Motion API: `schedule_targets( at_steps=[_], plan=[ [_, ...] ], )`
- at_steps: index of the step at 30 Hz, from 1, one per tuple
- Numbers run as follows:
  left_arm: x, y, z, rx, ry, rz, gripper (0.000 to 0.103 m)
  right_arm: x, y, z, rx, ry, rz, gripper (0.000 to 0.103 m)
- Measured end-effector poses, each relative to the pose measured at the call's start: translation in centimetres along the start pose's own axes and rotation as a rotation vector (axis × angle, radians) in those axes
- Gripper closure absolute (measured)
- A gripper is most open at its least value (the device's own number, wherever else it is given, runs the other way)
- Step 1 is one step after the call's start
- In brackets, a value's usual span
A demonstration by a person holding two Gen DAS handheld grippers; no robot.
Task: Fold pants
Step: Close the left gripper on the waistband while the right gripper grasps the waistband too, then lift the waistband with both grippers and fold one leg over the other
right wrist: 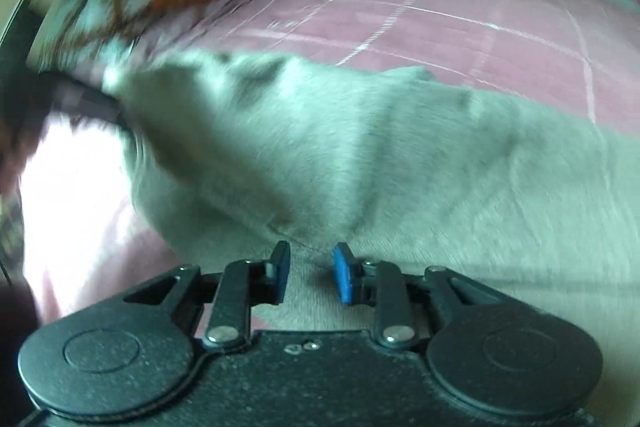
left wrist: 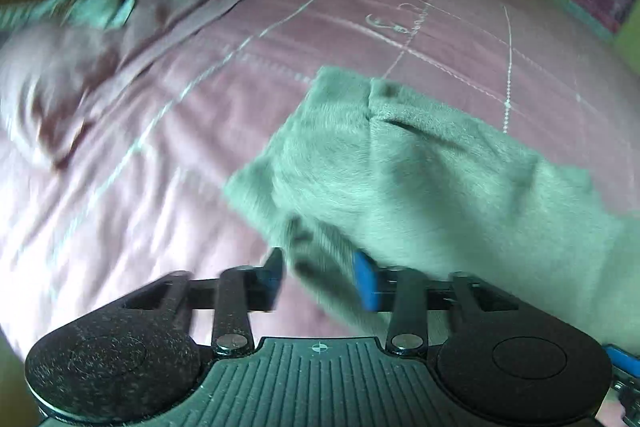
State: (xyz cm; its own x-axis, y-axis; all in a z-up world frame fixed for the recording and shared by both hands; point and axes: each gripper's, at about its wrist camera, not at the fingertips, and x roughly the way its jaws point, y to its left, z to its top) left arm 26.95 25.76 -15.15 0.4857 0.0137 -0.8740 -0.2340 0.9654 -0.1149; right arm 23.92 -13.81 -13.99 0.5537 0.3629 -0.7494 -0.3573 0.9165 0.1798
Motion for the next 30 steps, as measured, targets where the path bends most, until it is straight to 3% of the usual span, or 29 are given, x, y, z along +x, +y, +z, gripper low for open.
schedule_targets(
  at_steps=[3,6,8,11,16,18,20,23,27,28,29,30],
  plan=[
    [-1.8,1.4,-1.6,-0.11,-0.009,-0.065,0.046,-1.3,-1.8,-0.8,0.105,-0.012,-0.015,0.072],
    [-2.2,2.3,-2.5,-0.232,0.017,-0.2,0.046,-1.2,-3.8,-1.6,0.207,-0.001,-0.022,0.072],
    [-1.8,1.7,-3.4,-0.28,0.04,-0.25,0.046,-1.2,-4.2,-2.5,0.272,0.001,-0.013,0.072],
    [-0.8,1.0,-4.0,-0.311,0.032,-0.25,0.046,-1.1,-4.7,-2.8,0.343,0.005,-0.009,0.072],
    [1.5,0.4,-4.2,-0.372,0.048,-0.258,0.047,-1.4,-4.6,-3.2,0.352,0.002,-0.015,0.072],
    [2.4,0.4,-4.0,-0.386,0.04,-0.239,0.089,-1.3,-4.7,-3.2,0.381,0.007,-0.008,0.072],
    [2.7,0.7,-4.0,-0.411,0.02,-0.241,0.091,-1.2,-5.1,-3.2,0.419,0.015,-0.002,0.072],
    [1.9,0.2,-3.6,-0.363,-0.022,-0.235,0.092,-0.6,-5.9,-3.2,0.49,0.017,0.005,0.072],
    [1.5,-0.2,-3.4,-0.315,-0.033,-0.227,0.092,0.4,-8.5,-3.0,0.691,-0.031,0.04,0.072],
    [1.6,-0.1,-3.3,-0.315,-0.028,-0.227,0.093,0.8,-9.2,-3.2,0.762,-0.046,0.062,0.076],
    [1.7,0.0,-2.9,-0.319,-0.023,-0.231,0.093,1.2,-9.7,-3.3,0.808,-0.056,0.072,0.093],
    [1.3,0.3,-2.9,-0.321,-0.024,-0.235,0.093,1.4,-9.8,-3.2,0.819,-0.059,0.052,0.096]
  ],
)
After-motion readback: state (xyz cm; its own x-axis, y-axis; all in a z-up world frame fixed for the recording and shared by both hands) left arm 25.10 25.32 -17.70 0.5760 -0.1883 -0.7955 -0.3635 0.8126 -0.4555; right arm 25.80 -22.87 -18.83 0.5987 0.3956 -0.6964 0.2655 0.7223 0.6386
